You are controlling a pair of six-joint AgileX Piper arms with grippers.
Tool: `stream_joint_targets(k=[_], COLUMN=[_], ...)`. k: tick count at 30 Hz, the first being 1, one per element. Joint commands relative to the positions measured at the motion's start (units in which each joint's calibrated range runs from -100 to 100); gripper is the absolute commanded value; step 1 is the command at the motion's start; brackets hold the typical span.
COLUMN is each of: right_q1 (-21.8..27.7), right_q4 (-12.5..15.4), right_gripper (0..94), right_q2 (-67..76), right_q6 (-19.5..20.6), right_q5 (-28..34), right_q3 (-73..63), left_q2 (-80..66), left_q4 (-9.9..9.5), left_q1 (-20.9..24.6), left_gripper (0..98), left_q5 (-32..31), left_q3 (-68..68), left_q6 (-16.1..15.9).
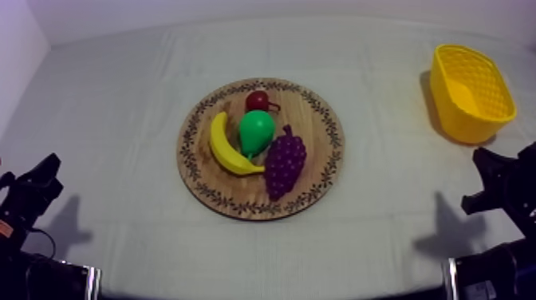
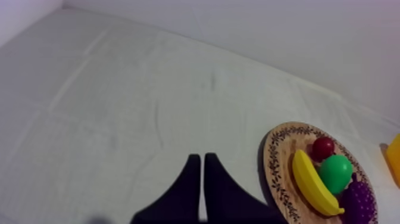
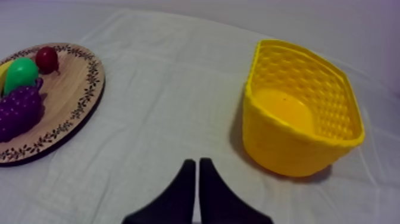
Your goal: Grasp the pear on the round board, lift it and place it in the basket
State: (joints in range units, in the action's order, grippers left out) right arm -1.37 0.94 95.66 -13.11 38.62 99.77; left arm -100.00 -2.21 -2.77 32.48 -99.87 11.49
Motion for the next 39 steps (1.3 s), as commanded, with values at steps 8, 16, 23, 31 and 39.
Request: stream_joint_targets(k=[8,16,23,31,39], right_q1=[0.0,0.0,0.0,0.0,-0.6], right_q4=[0.0,0.0,0.0,0.0,0.0], right_gripper=[0.2,0.2,0.2,0.2,0.2], right_q2=[0.0,0.0,0.0,0.0,0.0], right_q6=[0.4,0.4,0.4,0.4,0.4], right_q5=[0.0,0.0,0.0,0.0,0.0], right_q3=[0.0,0.0,0.0,0.0,0.0], left_q2=[0.0,0.0,0.0,0.0,0.0], left_q4=[-0.02,-0.02,-0.02,-0.02,-0.02], left_q1=[0.0,0.0,0.0,0.0,0.0], left_gripper=[0.1,0.1,0.1,0.1,0.1], left_q5=[0.0,0.0,0.0,0.0,0.0], left_q3=[0.0,0.0,0.0,0.0,0.0], left_q6=[0.0,0.0,0.0,0.0,0.0])
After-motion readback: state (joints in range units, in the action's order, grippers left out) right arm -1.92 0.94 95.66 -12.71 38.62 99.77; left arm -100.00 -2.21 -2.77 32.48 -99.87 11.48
